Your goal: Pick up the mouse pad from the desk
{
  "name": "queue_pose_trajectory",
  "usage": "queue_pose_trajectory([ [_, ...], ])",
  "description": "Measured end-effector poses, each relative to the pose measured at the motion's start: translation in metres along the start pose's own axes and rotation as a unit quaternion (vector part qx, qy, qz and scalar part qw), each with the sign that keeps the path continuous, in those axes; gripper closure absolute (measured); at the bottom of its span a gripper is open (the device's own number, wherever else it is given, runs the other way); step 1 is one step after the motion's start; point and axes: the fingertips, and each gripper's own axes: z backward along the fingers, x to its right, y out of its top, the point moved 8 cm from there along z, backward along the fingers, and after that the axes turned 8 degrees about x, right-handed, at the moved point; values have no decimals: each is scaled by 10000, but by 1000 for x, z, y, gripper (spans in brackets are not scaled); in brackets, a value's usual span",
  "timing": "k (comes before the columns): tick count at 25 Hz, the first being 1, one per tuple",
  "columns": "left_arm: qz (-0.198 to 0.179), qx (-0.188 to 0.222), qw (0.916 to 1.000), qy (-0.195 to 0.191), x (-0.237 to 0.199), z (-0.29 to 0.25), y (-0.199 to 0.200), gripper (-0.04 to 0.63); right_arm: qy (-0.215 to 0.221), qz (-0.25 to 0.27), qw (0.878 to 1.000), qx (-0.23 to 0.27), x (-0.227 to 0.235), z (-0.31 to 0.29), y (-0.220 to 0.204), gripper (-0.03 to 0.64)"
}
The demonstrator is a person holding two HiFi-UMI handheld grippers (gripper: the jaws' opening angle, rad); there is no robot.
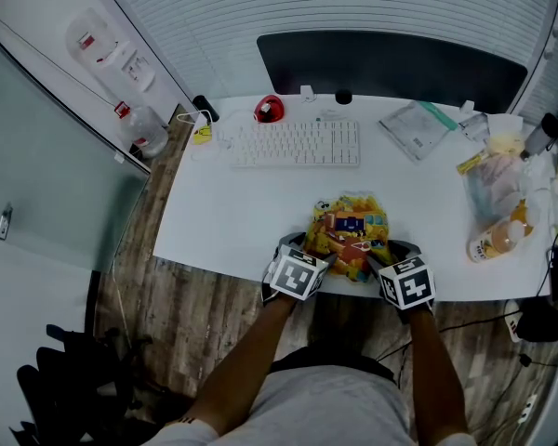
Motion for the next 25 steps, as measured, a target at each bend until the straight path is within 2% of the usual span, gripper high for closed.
queue_pose_trajectory([
  [3, 7, 107, 9999, -42, -2, 0, -1, 223, 159, 42, 9996, 246, -4, 6, 3, 419],
  [7, -145, 262, 9994, -155, -6, 1, -1, 224, 222, 489, 9962, 680, -12, 13, 9, 461],
  [11, -306, 535, 9977, -288, -17, 6, 5, 222, 284, 1059, 9870, 1175, -18, 22, 14, 482],
  [16, -291, 834, 9938, -672, -39, 17, 11, 222, 604, 1262, 9768, 1619, -17, 35, 14, 488],
  [19, -354, 1042, 9882, -1068, -45, 22, 14, 222, 811, 1309, 9721, 1772, -12, 42, 12, 489],
  [22, -443, 1261, 9780, -1604, -42, 24, 19, 222, 1011, 1247, 9686, 1896, -9, 47, 13, 491],
  [25, -496, 1398, 9696, -1949, -34, 25, 22, 222, 1158, 1150, 9671, 1952, -9, 49, 13, 491],
])
